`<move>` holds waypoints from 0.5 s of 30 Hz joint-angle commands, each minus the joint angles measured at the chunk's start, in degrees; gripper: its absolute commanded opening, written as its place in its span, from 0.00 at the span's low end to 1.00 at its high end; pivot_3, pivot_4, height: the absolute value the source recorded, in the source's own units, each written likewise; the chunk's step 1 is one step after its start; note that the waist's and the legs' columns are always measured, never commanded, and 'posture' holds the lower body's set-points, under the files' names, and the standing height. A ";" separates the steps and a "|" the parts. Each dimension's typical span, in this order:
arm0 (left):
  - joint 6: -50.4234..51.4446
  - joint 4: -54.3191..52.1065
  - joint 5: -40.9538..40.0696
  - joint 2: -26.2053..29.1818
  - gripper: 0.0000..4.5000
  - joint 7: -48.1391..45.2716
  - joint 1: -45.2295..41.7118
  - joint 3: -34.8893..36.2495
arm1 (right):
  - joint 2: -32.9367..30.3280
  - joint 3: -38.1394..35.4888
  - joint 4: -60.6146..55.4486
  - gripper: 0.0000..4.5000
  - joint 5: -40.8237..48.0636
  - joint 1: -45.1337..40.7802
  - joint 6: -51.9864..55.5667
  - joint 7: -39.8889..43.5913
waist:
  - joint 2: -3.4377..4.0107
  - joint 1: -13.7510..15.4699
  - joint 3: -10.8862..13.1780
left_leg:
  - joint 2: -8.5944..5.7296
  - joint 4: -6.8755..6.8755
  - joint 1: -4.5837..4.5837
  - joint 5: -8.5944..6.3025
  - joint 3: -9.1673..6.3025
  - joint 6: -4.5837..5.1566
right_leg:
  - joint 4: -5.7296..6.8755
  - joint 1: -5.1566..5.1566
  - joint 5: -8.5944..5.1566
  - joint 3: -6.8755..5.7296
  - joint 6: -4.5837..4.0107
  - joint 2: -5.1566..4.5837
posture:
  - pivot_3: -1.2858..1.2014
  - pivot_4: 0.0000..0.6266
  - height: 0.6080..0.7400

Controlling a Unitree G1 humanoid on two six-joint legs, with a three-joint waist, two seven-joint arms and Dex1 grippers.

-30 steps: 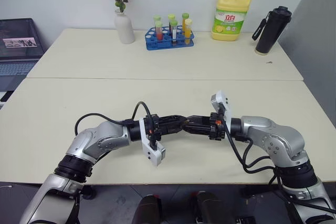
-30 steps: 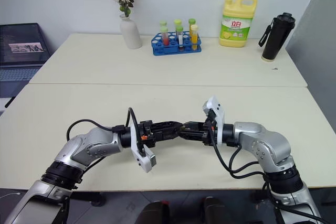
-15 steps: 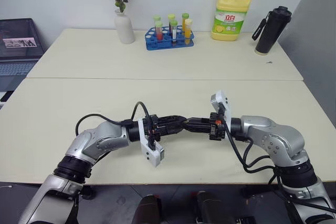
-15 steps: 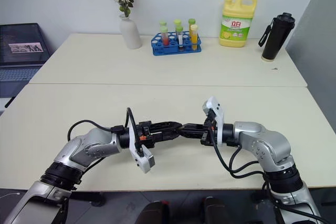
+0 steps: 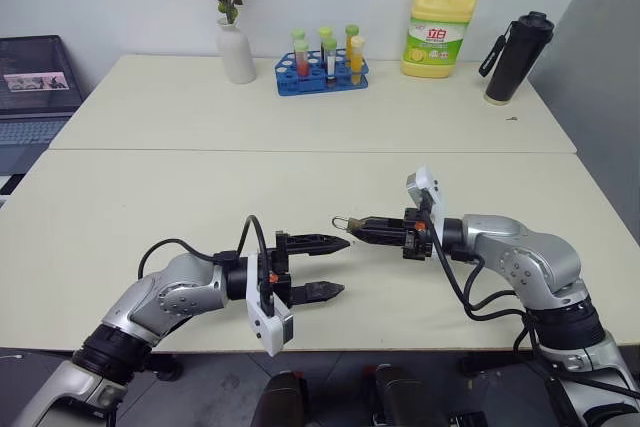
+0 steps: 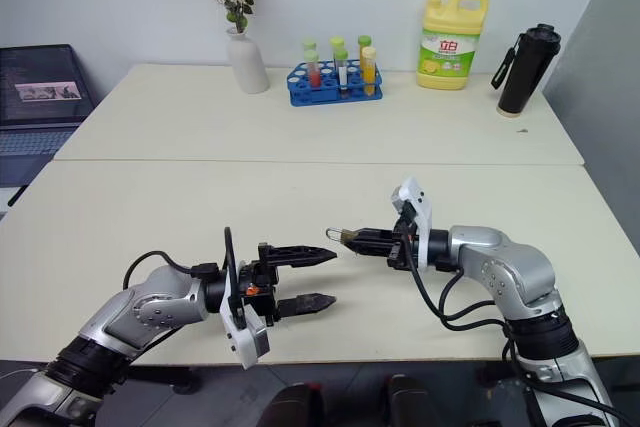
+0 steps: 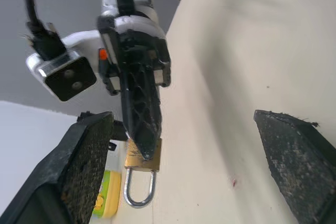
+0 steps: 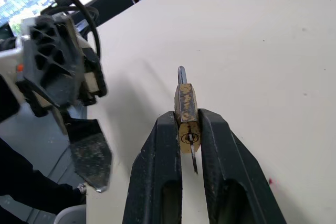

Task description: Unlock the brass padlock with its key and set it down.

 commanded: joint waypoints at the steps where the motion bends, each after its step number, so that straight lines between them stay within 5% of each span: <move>1: 13.64 -6.33 -14.30 -2.21 0.87 0.87 -1.89 5.05 | -1.33 -0.90 -0.20 0.03 -1.28 -1.27 -3.00 2.10 | 0.00 0.13 0.00 | 0.00 0.01 -0.02 0.00 -0.02 0.00 | 0.00 0.00 0.00 -0.02 0.00 0.00 | 0.52 0.24 1.00; 12: 50.14 -8.07 -38.84 -4.08 0.06 -14.26 -4.96 8.93 | -1.43 -2.08 -2.96 0.03 0.15 -2.37 -3.81 4.72 | -0.01 -0.18 0.02 | 0.04 0.00 0.02 0.00 -0.06 0.00 | 0.00 0.00 -0.01 -0.01 0.02 0.24 | 0.52 0.24 1.00; 15: 55.68 -6.84 -41.42 -4.65 0.00 -18.52 -5.27 9.54 | -1.49 -2.56 -3.74 0.03 1.35 -2.60 -3.15 4.75 | -0.01 -0.17 0.02 | 0.04 0.01 0.01 0.00 -0.07 0.00 | 0.01 0.00 -0.01 -0.02 0.02 0.36 | 0.52 0.24 1.00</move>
